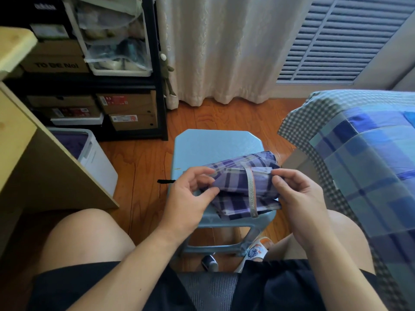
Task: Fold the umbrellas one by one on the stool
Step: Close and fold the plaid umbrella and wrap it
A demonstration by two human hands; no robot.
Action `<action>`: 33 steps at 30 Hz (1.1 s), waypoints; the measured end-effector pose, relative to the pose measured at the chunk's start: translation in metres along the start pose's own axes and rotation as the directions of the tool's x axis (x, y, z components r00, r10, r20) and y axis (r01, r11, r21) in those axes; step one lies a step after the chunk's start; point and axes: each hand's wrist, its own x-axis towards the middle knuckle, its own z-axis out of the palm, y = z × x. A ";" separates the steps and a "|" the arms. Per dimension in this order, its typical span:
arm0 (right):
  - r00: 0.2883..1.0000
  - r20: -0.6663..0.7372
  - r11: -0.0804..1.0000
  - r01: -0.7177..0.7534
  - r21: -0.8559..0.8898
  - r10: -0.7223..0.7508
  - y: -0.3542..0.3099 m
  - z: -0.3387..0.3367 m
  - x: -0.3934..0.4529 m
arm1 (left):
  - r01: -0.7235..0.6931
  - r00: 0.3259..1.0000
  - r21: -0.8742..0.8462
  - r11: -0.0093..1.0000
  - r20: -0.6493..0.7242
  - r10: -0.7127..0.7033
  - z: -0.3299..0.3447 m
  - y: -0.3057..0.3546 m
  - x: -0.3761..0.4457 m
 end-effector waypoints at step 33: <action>0.987 0.125 0.994 0.092 0.061 -0.099 -0.032 -0.017 0.015 | -0.084 0.994 0.769 0.634 0.110 -0.001 -0.034 -0.022 0.020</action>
